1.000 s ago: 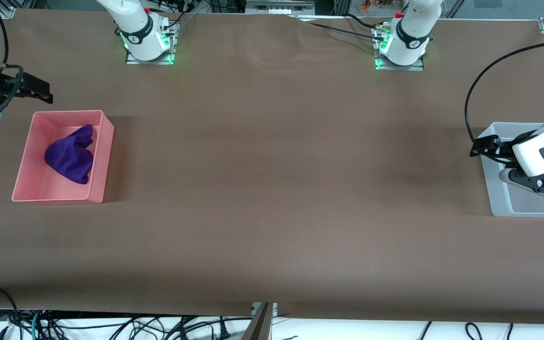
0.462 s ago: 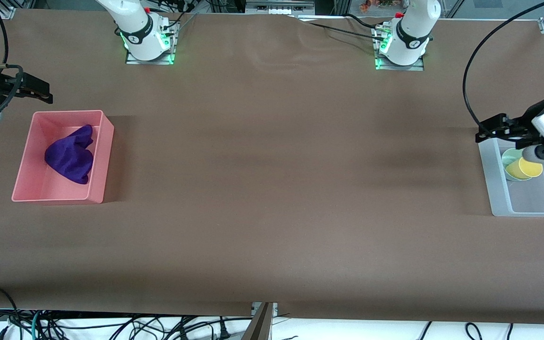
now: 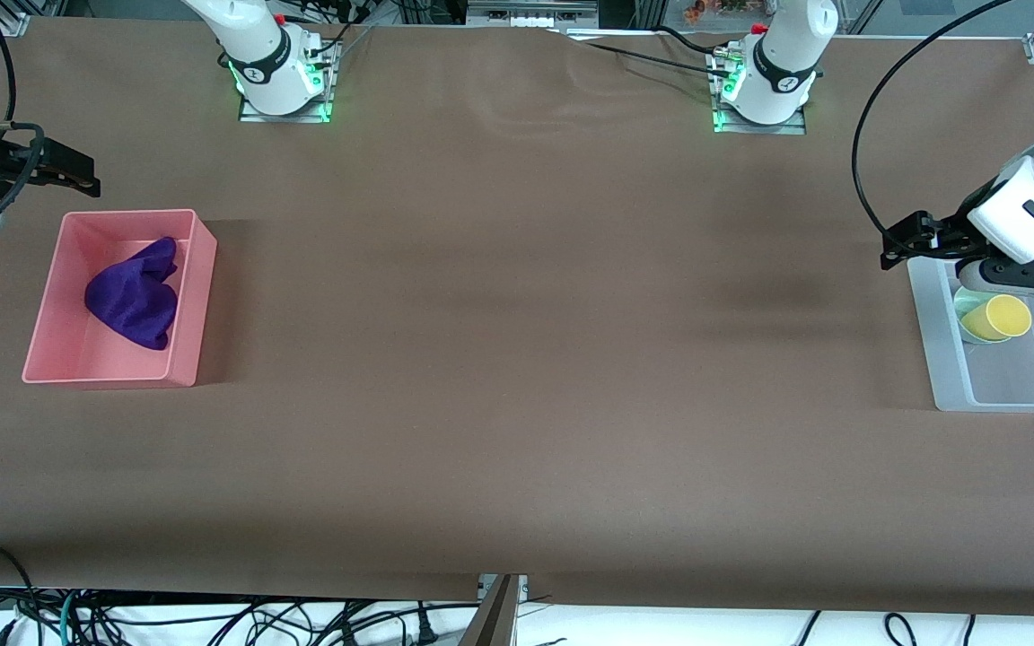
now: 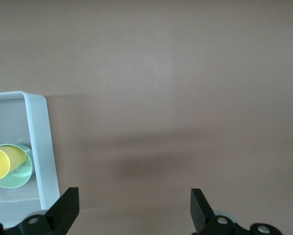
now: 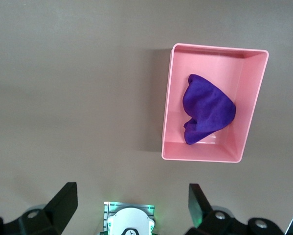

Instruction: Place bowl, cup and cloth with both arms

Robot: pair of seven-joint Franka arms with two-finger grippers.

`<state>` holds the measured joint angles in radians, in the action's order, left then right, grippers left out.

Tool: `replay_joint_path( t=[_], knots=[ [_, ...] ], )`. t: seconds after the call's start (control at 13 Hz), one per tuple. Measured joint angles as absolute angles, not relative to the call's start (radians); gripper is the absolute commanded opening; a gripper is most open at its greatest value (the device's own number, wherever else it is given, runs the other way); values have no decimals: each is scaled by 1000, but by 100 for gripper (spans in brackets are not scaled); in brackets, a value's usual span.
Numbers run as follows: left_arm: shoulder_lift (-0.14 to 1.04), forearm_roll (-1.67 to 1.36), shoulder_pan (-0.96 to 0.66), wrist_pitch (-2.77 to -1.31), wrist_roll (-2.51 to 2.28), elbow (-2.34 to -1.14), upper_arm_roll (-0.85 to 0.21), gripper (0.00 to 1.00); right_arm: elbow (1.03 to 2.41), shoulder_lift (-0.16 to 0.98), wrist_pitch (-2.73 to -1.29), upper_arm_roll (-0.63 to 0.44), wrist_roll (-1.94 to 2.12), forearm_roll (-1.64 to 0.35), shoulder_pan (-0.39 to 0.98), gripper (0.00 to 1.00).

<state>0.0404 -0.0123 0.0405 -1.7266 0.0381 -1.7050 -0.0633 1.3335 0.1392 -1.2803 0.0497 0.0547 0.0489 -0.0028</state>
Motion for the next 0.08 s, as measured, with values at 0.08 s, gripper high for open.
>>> replay_joint_path(
  t=[0.08],
  knots=[
    [34, -12, 36, -1727, 21, -1713, -63, 100, 1334, 139, -1280, 50, 55, 49, -3, 100]
  ],
)
